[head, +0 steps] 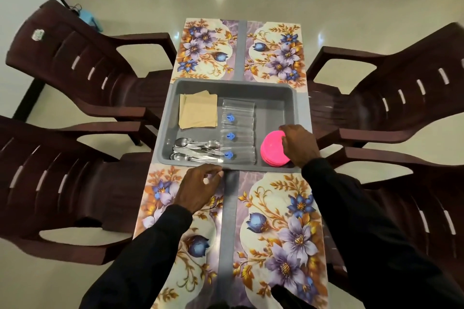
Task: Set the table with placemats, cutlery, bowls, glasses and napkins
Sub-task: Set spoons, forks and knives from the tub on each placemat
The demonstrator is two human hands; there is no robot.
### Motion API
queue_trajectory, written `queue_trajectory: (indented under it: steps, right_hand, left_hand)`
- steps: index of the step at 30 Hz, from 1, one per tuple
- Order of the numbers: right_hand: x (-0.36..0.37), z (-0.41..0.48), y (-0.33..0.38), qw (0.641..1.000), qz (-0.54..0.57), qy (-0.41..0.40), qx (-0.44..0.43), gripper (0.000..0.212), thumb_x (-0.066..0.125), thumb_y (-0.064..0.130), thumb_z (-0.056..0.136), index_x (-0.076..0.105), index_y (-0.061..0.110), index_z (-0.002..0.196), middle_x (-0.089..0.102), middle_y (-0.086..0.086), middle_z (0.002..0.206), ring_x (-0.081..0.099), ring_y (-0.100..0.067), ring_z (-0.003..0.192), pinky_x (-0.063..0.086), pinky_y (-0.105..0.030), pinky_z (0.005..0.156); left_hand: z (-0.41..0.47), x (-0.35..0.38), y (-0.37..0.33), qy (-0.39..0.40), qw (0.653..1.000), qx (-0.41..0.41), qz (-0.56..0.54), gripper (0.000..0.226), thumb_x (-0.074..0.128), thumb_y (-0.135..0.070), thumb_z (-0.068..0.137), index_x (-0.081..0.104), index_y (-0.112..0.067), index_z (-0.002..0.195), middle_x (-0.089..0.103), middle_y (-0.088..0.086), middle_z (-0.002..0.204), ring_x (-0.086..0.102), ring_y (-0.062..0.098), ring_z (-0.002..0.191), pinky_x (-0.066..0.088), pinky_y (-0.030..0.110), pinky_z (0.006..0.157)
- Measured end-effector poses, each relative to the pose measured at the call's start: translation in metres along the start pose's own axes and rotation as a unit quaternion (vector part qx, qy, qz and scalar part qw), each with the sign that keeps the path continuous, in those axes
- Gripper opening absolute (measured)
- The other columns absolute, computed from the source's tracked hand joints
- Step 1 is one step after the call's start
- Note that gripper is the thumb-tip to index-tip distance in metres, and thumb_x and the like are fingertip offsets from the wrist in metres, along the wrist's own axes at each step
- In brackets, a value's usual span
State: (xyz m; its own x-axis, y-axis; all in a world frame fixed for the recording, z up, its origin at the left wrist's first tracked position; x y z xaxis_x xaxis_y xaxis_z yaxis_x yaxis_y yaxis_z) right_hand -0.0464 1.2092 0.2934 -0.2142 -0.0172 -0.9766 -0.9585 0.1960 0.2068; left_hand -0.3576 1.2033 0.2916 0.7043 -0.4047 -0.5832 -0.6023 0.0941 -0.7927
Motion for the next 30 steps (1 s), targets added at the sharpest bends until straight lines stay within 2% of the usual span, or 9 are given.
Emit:
queue_trajectory:
  steps: [5,9,14,15,17,19,20,23,30]
  right_hand:
    - [0.016,0.019,-0.011,0.999,0.003,0.047,-0.005,0.041,0.064,0.016,0.095,0.059,0.006,0.134,0.065,-0.015,0.130,0.060,-0.034,0.118,0.054,-0.049,0.096]
    - [0.029,0.030,-0.016,0.995,0.019,0.102,0.010,0.046,0.063,0.019,0.096,0.054,0.010,0.140,0.060,-0.013,0.138,0.056,-0.032,0.125,0.051,-0.051,0.101]
    - [0.040,0.038,-0.017,0.989,0.024,0.141,0.018,0.046,0.060,0.017,0.096,0.053,0.012,0.141,0.061,-0.013,0.137,0.058,-0.033,0.122,0.051,-0.050,0.099]
    - [0.042,0.039,-0.015,0.989,0.024,0.142,0.016,0.046,0.060,0.017,0.096,0.053,0.012,0.141,0.061,-0.013,0.136,0.058,-0.033,0.123,0.051,-0.051,0.099]
    - [0.044,0.040,-0.011,0.990,0.026,0.139,0.009,0.047,0.060,0.017,0.095,0.053,0.013,0.141,0.061,-0.013,0.137,0.057,-0.034,0.124,0.051,-0.052,0.100]
    - [0.044,0.042,-0.004,0.991,0.028,0.132,-0.007,0.048,0.062,0.018,0.095,0.053,0.013,0.142,0.061,-0.013,0.137,0.057,-0.035,0.125,0.051,-0.052,0.101]
    - [0.043,0.044,0.000,0.991,0.029,0.128,-0.017,0.049,0.062,0.018,0.094,0.053,0.013,0.142,0.061,-0.013,0.137,0.057,-0.035,0.125,0.051,-0.051,0.101]
    - [0.041,0.048,0.017,0.992,0.028,0.110,-0.050,0.049,0.062,0.014,0.092,0.055,0.015,0.140,0.064,-0.013,0.134,0.060,-0.035,0.122,0.052,-0.050,0.099]
    - [0.039,0.064,0.070,0.990,0.005,0.097,-0.107,0.056,0.060,0.005,0.081,0.058,0.014,0.136,0.069,-0.013,0.122,0.064,-0.034,0.108,0.057,-0.047,0.087]
  left_hand:
    - [0.003,0.003,0.013,0.005,1.000,-0.013,0.015,0.019,0.066,-0.030,0.099,0.077,-0.024,0.114,0.075,-0.011,0.111,0.067,0.003,0.101,0.056,0.032,0.094]
    - [0.003,0.005,0.013,0.011,0.999,-0.016,0.029,0.020,0.065,-0.026,0.100,0.077,-0.020,0.114,0.075,-0.008,0.111,0.067,0.006,0.099,0.055,0.028,0.093]
    - [0.002,0.006,0.012,0.006,0.999,-0.025,0.030,0.020,0.064,-0.024,0.100,0.076,-0.017,0.115,0.070,-0.013,0.109,0.059,-0.008,0.091,0.046,0.009,0.086]
    - [0.002,0.007,0.014,0.005,0.999,-0.027,0.029,0.020,0.064,-0.025,0.101,0.076,-0.018,0.115,0.072,-0.010,0.111,0.061,-0.006,0.092,0.047,0.011,0.087]
    - [0.002,0.007,0.020,0.012,0.999,-0.036,0.029,0.024,0.063,-0.030,0.100,0.076,-0.018,0.116,0.075,-0.005,0.116,0.067,0.007,0.099,0.053,0.023,0.093]
    - [0.001,0.005,0.024,0.021,0.998,-0.050,0.033,0.035,0.060,-0.039,0.098,0.075,-0.017,0.120,0.075,-0.002,0.120,0.069,0.015,0.107,0.055,0.033,0.098]
    - [0.001,0.003,0.025,0.022,0.998,-0.055,0.032,0.039,0.058,-0.041,0.097,0.075,-0.017,0.121,0.075,-0.001,0.120,0.068,0.017,0.108,0.055,0.035,0.098]
    - [0.003,-0.006,0.027,0.013,0.998,-0.053,0.035,0.037,0.059,-0.038,0.096,0.075,-0.018,0.121,0.075,0.000,0.119,0.068,0.015,0.106,0.054,0.032,0.096]
    - [0.003,-0.037,0.049,-0.023,0.998,-0.042,0.033,0.022,0.064,-0.025,0.099,0.076,-0.026,0.118,0.075,-0.013,0.114,0.067,0.003,0.106,0.055,0.035,0.097]
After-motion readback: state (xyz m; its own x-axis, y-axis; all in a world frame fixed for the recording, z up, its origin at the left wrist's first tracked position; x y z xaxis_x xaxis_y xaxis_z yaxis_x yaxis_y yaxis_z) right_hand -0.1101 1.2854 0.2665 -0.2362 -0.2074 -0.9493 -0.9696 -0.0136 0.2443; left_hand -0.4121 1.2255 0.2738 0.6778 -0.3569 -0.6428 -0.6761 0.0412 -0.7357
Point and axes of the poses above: each hand's wrist, its own z-axis towards the middle knuckle, its own x-axis out of the palm, y = z × x, the point moved 6 cm from there along z, towards the middle knuckle
